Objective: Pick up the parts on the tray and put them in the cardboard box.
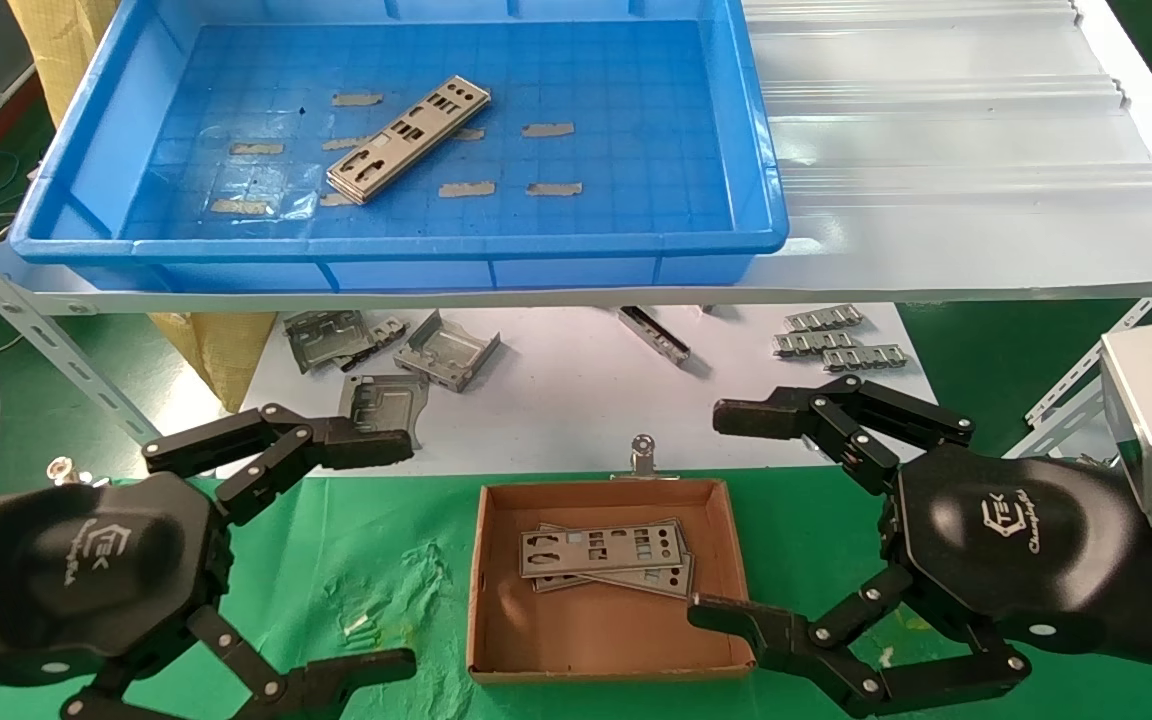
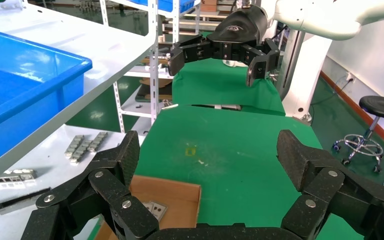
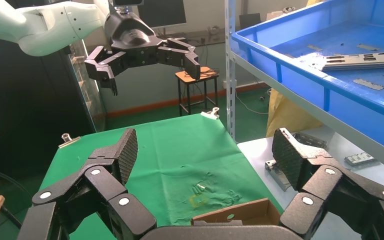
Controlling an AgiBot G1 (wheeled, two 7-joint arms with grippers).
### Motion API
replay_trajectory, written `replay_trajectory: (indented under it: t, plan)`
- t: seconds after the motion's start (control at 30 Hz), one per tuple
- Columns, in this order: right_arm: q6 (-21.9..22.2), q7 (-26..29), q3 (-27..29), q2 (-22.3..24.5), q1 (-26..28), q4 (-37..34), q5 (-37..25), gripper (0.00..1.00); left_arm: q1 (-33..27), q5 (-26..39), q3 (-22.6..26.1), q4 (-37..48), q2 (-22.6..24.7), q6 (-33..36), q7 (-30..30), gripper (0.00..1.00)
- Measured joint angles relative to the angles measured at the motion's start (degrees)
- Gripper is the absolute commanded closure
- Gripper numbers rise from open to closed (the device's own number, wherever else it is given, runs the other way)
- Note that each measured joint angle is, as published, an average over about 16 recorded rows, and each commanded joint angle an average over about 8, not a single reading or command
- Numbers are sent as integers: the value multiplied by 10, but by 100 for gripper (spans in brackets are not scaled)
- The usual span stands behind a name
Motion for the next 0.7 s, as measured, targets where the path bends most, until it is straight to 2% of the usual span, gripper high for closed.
replay_trajectory:
  t: [0.23, 0.27, 0.7]
  plan:
    - [0, 0, 0, 0, 0, 0, 0, 94, 0, 0, 0, 0, 0, 0, 0, 0]
    - [0, 0, 0, 0, 0, 0, 0, 100, 0, 0, 0, 0, 0, 0, 0, 0]
    - [0, 0, 0, 0, 0, 0, 0, 100, 0, 0, 0, 0, 0, 0, 0, 0]
